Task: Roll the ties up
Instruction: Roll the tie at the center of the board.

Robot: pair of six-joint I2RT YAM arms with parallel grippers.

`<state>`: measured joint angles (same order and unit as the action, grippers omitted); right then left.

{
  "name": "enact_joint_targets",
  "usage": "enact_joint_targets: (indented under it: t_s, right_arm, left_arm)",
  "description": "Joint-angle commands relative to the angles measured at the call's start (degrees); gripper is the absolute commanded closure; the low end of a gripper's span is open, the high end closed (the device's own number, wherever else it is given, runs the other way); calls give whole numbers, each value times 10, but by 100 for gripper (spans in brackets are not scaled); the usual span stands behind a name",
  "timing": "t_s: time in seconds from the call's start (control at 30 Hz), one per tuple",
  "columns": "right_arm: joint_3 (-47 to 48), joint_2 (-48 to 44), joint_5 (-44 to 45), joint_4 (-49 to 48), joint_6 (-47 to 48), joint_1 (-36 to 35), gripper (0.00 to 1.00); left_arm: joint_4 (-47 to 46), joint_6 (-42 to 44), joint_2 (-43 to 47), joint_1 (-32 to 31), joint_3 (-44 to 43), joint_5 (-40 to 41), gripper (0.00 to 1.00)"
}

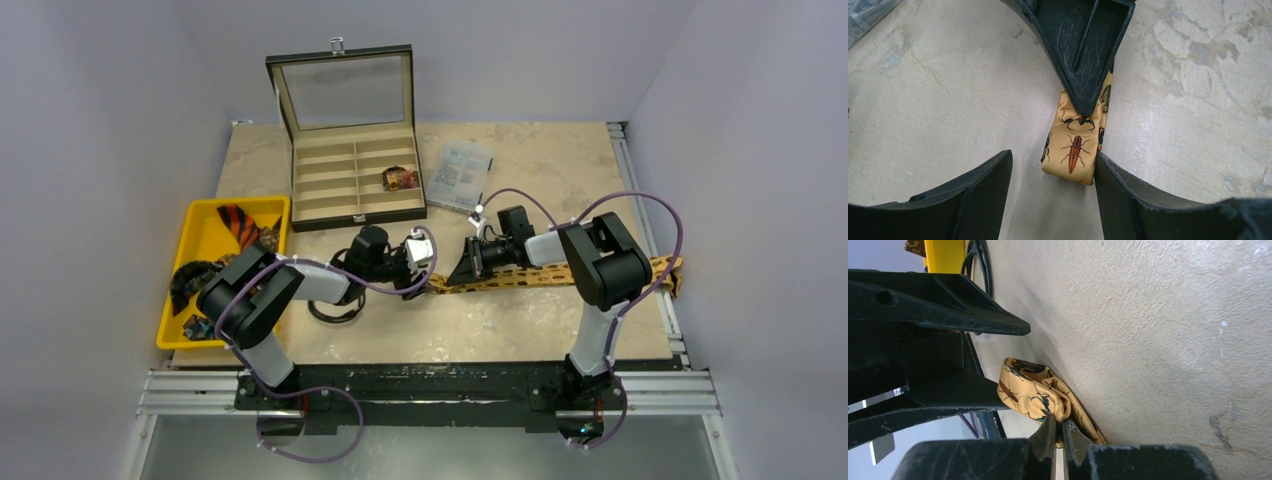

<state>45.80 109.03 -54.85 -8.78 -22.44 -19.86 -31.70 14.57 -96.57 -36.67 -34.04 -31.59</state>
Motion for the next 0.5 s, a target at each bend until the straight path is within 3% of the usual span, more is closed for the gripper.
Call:
enact_joint_targets:
  t_s: [0.0, 0.47]
  right_arm:
    - [-1, 17, 41, 16, 27, -1, 100]
    - [-1, 17, 40, 19, 29, -1, 100]
  left_arm:
    - [-62, -18, 7, -3, 6, -37, 41]
    - [-56, -4, -3, -9, 28, -40, 44]
